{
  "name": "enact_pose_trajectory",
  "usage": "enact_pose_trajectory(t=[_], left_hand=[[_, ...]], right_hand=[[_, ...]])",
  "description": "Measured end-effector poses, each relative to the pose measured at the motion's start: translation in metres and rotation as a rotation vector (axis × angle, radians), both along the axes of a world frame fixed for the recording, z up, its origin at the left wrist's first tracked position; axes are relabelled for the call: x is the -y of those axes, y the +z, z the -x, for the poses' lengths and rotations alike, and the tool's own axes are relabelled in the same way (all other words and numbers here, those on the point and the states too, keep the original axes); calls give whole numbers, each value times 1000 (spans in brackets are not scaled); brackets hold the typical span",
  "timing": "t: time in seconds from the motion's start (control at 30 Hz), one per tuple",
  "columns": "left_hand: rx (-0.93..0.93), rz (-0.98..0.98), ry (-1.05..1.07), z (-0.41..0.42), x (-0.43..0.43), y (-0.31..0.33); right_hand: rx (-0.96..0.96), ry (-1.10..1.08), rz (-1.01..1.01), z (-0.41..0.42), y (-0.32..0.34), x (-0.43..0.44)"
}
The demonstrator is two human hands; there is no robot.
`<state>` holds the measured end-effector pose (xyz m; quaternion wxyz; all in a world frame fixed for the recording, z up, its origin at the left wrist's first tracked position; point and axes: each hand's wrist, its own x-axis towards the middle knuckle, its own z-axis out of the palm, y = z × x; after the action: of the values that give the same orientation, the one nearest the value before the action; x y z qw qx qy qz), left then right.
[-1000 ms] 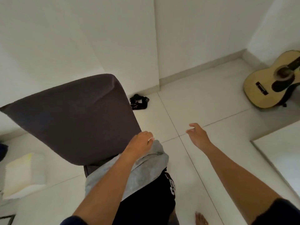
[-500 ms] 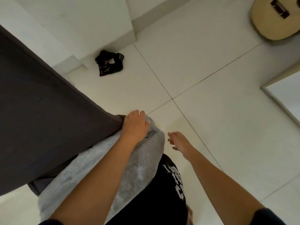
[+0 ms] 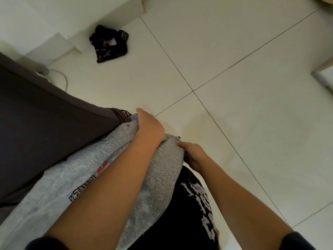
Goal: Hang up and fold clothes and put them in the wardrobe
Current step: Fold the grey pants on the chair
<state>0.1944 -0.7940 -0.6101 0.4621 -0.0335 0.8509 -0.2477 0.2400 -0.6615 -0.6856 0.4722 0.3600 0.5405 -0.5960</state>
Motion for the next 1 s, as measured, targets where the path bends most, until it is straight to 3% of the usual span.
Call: enact_pose_trajectory(t=[0.13,0.27,0.37,0.53,0.73,0.87,1.0], left_hand=[[7,-159,86,-12,-8,7],[-216,-452,452,-17,-10,32],[-278,-591,671,-23,-8,66],[-253,-872,1057,-37,3,147],[-408,-1121,1465,-90,20,260],[-820,-1361,1612,-147,37,336],[-1215,-1392,1725,-203,60,408]], right_hand=[[-68,-147,-38,11,23,-14],[-106,-392,73,25,69,-28],[-156,-471,176,35,116,-35],[-264,-260,372,46,214,-27],[-426,79,347,32,330,2],[-527,194,414,-1,419,28],[-649,323,479,-40,500,63]])
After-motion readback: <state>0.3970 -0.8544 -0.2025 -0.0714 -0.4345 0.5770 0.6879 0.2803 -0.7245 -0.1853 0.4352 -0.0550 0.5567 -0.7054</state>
